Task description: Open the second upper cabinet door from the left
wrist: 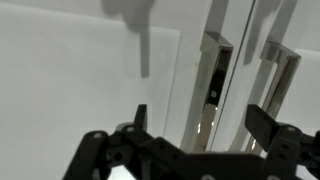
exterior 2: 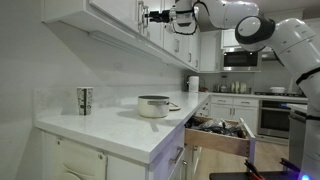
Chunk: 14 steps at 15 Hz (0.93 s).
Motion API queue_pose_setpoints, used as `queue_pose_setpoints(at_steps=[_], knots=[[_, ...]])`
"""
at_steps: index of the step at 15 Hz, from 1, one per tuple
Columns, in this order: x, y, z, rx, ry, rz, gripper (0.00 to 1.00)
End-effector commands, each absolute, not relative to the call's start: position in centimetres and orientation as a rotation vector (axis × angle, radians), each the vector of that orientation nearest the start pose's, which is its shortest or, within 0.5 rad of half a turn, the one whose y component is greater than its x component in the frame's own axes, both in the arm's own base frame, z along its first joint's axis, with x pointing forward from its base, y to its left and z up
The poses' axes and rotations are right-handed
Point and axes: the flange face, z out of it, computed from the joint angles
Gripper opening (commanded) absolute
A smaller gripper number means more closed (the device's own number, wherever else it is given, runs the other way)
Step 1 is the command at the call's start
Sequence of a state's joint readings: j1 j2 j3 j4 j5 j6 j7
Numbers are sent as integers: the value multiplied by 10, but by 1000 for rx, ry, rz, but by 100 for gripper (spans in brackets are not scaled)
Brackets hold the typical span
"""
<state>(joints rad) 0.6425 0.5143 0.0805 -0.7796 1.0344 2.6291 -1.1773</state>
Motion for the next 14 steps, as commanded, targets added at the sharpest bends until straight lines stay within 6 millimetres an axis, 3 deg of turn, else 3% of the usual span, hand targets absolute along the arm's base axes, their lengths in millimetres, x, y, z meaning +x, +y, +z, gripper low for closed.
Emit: queue_pose_setpoints(at_steps=[1, 14], knots=[[554, 434, 804, -1453, -1121, -1699, 100], [554, 448, 793, -1492, -1101, -1825, 100]])
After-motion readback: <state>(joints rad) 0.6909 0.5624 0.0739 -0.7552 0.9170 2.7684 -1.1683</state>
